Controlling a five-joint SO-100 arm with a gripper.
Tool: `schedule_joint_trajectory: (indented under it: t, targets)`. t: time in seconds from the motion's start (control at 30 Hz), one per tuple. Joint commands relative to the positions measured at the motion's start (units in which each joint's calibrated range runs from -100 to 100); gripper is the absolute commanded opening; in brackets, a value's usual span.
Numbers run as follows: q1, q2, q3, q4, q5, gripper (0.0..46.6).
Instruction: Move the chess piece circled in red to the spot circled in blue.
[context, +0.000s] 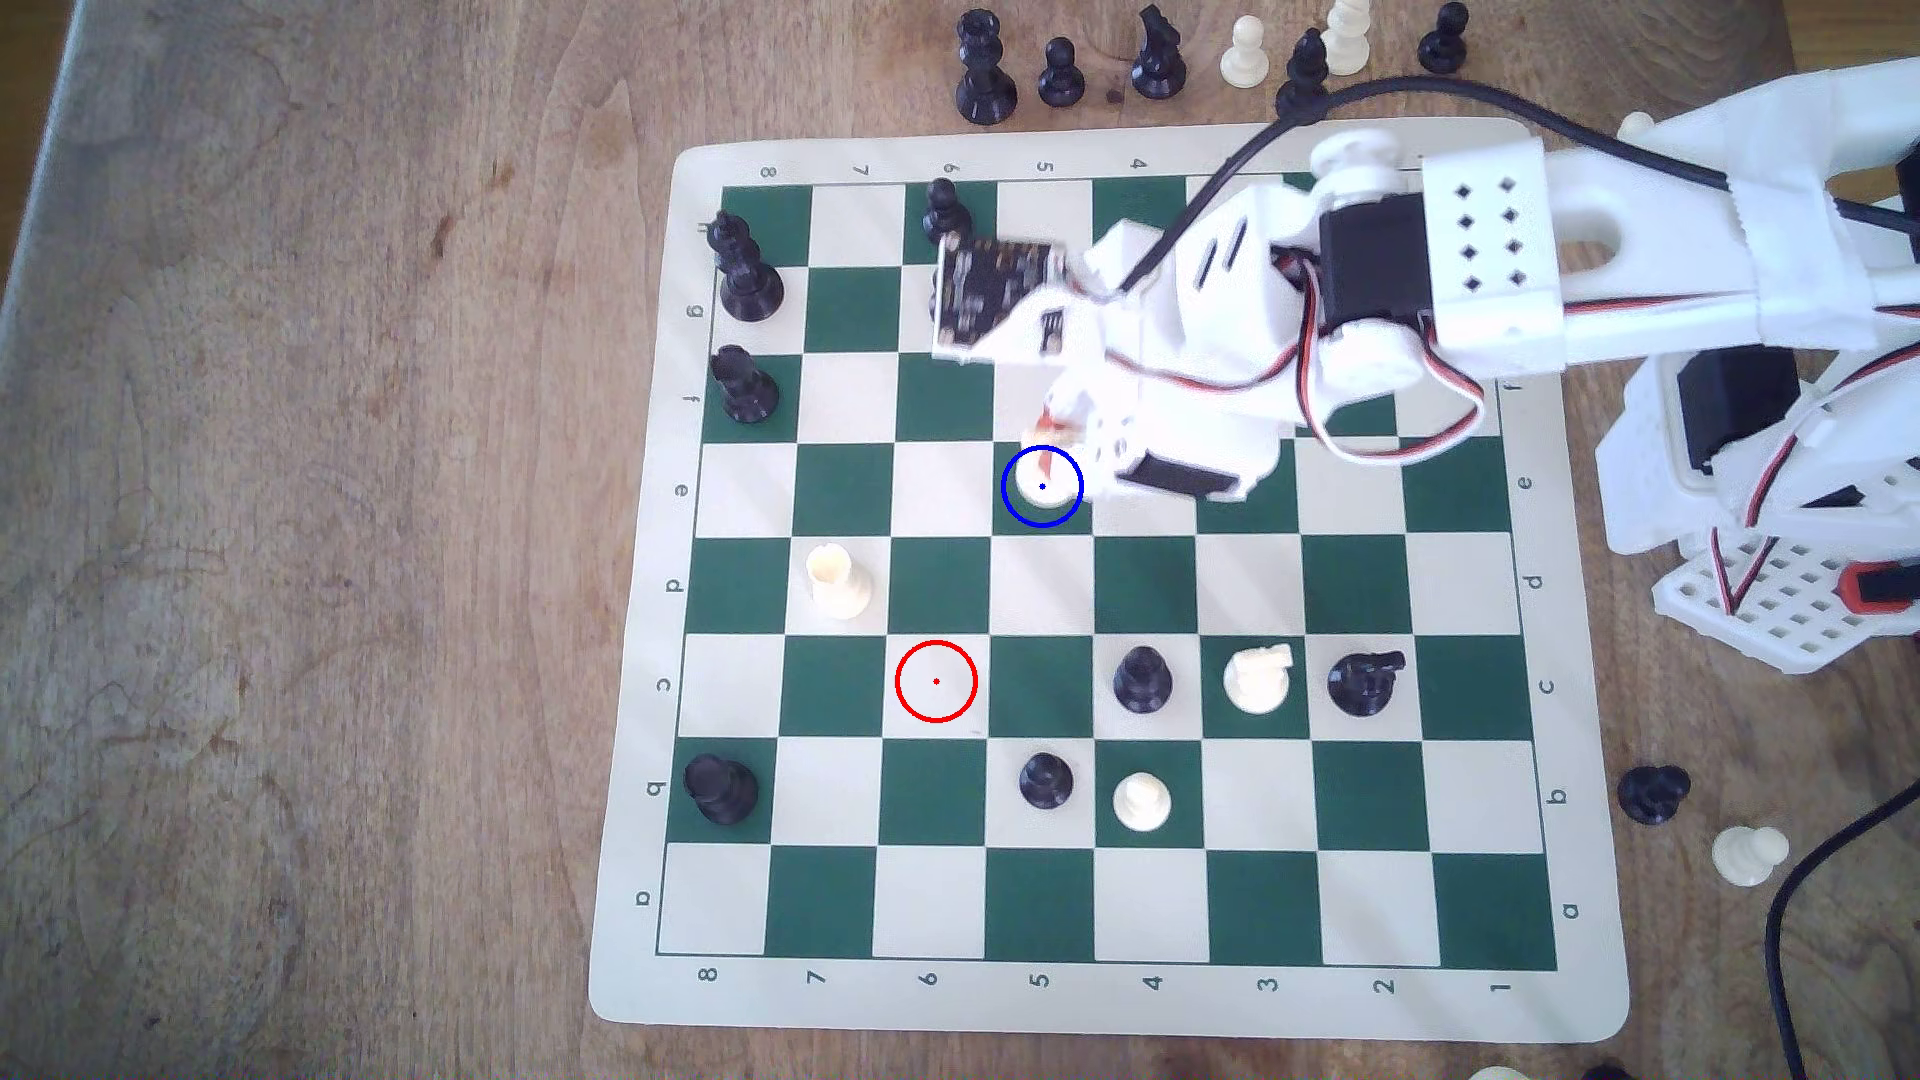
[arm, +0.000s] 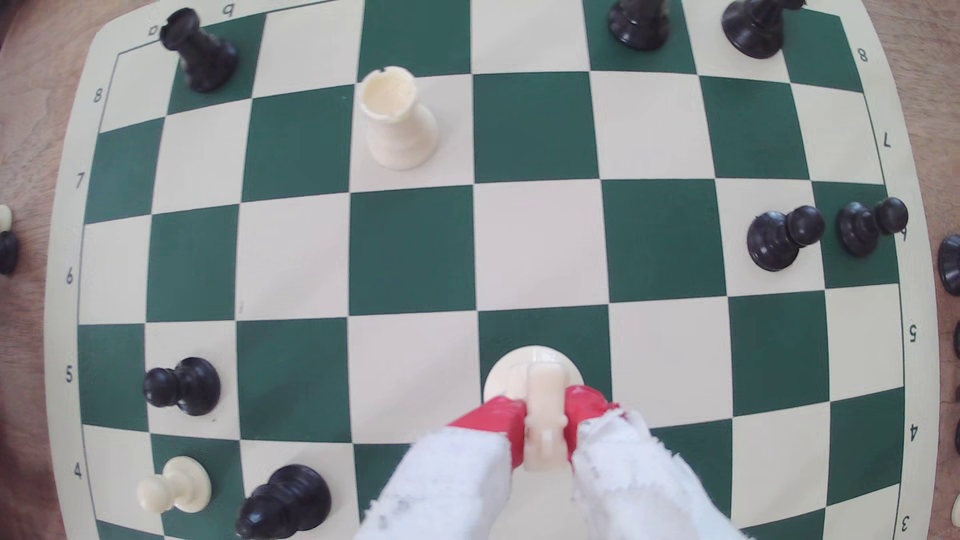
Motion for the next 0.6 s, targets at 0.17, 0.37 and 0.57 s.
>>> schedule_joint_trajectory:
  t: [0.17, 0.37, 0.57]
  targets:
    - [1.32, -0.59, 3.90, -11.35, 0.24, 0.3]
    - [1.32, 3.49, 2.81, -12.82, 0.05, 0.3]
    - [1.48, 6.88, 1.27, -12.91, -0.10, 0.3]
